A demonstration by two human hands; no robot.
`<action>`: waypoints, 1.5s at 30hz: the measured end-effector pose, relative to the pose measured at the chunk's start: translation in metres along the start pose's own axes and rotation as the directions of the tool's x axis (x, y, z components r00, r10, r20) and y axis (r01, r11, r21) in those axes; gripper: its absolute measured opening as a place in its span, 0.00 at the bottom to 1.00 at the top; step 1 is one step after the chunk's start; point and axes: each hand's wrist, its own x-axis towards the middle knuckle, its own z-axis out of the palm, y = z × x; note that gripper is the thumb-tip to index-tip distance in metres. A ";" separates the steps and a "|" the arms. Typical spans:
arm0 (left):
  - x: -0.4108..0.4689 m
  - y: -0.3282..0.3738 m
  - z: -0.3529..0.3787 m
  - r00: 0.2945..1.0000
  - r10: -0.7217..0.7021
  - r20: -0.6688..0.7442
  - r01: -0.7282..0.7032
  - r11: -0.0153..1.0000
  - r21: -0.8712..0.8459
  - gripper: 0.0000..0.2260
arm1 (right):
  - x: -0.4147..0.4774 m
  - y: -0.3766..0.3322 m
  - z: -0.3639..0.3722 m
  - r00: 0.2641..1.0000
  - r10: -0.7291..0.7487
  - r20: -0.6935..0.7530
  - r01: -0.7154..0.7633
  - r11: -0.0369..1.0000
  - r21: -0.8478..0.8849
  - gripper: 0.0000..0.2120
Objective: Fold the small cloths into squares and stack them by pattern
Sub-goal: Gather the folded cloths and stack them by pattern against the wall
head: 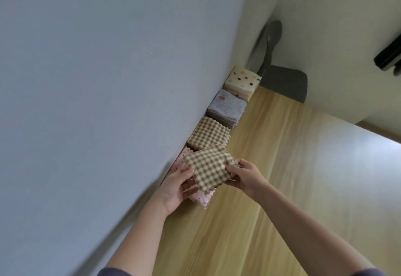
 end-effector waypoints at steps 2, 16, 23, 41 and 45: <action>0.005 -0.004 0.006 0.994 0.083 -0.071 -0.080 0.996 0.051 0.12 | 0.000 0.004 -0.003 0.996 0.050 0.071 -0.046 0.998 -0.051 0.09; 0.036 0.010 0.027 0.987 0.148 -0.059 -0.080 0.782 0.618 0.09 | 0.018 0.001 -0.028 0.970 0.091 0.224 -0.077 0.995 -0.071 0.12; 0.051 0.012 0.030 0.992 0.124 -0.028 -0.085 0.813 0.576 0.09 | 0.033 0.006 -0.031 0.985 0.054 0.164 -0.060 0.998 0.037 0.09; 0.111 0.043 0.052 0.984 0.048 -0.169 -0.054 0.998 -0.030 0.13 | 0.096 -0.026 -0.018 0.990 -0.052 0.128 0.018 0.968 0.250 0.10; 0.109 0.042 0.055 0.988 0.055 -0.142 -0.089 0.964 -0.250 0.10 | 0.106 -0.028 -0.014 0.994 -0.054 0.096 0.021 0.948 0.316 0.10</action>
